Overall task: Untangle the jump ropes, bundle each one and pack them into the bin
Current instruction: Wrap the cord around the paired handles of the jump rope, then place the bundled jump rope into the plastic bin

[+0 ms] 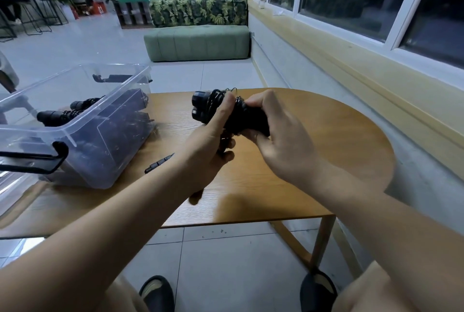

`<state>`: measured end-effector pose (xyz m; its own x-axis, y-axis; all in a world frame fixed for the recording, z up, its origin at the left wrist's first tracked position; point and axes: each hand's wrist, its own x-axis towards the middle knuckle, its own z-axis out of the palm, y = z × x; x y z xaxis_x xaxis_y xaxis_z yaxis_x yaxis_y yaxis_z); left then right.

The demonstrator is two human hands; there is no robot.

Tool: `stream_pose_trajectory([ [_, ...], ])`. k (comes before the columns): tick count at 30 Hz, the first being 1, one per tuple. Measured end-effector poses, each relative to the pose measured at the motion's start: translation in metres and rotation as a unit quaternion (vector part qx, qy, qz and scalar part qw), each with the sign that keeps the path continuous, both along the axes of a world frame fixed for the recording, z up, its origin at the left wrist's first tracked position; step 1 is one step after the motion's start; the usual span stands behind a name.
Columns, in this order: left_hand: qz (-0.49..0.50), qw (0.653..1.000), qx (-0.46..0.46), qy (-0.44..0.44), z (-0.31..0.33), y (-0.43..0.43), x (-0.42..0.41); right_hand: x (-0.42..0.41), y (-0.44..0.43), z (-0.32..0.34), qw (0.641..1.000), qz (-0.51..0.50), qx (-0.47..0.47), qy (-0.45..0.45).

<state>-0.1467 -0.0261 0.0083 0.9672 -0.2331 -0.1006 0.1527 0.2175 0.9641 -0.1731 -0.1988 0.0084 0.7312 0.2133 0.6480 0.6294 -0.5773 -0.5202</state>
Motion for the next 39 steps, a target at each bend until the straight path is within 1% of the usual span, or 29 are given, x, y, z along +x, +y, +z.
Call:
stream_pose_trajectory([
  [4, 0.043, 0.999, -0.001, 0.021, 0.006, 0.007, 0.003, 0.002, 0.015, -0.009, 0.999, -0.003, -0.031, -0.028],
  [7, 0.074, 0.996, -0.009, 0.042, 0.006, 0.017, 0.009, 0.003, 0.024, -0.012, 0.999, 0.012, -0.042, -0.020],
  [10, 0.067, 0.997, -0.007, 0.043, 0.011, 0.031, 0.012, 0.004, 0.028, -0.012, 0.999, 0.036, -0.033, 0.004],
  [13, 0.051, 0.997, 0.038, 0.037, 0.018, 0.045, 0.012, 0.005, 0.034, -0.010, 0.999, 0.047, -0.017, 0.003],
  [17, 0.091, 0.990, 0.104, -0.007, 0.025, 0.060, 0.012, 0.008, 0.048, -0.013, 0.999, 0.048, -0.011, 0.009],
  [21, 0.103, 0.981, 0.136, -0.092, 0.039, 0.075, 0.016, 0.014, 0.066, -0.010, 0.998, 0.055, 0.012, 0.034],
  [26, 0.101, 0.957, 0.201, -0.182, 0.088, 0.111, 0.017, 0.026, 0.092, 0.015, 0.992, 0.107, 0.046, 0.050],
  [30, 0.136, 0.908, 0.317, -0.239, 0.127, 0.147, 0.024, 0.044, 0.119, 0.037, 0.987, 0.148, 0.038, 0.048],
  [35, 0.168, 0.801, 0.507, -0.273, 0.159, 0.198, 0.054, 0.085, 0.155, 0.055, 0.990, 0.139, -0.009, 0.031],
  [37, 0.156, 0.757, 0.575, -0.267, 0.162, 0.219, 0.074, 0.101, 0.166, 0.058, 0.991, 0.126, -0.038, 0.027],
  [39, 0.134, 0.705, 0.644, -0.264, 0.159, 0.238, 0.096, 0.115, 0.175, 0.058, 0.990, 0.116, -0.069, 0.030],
])
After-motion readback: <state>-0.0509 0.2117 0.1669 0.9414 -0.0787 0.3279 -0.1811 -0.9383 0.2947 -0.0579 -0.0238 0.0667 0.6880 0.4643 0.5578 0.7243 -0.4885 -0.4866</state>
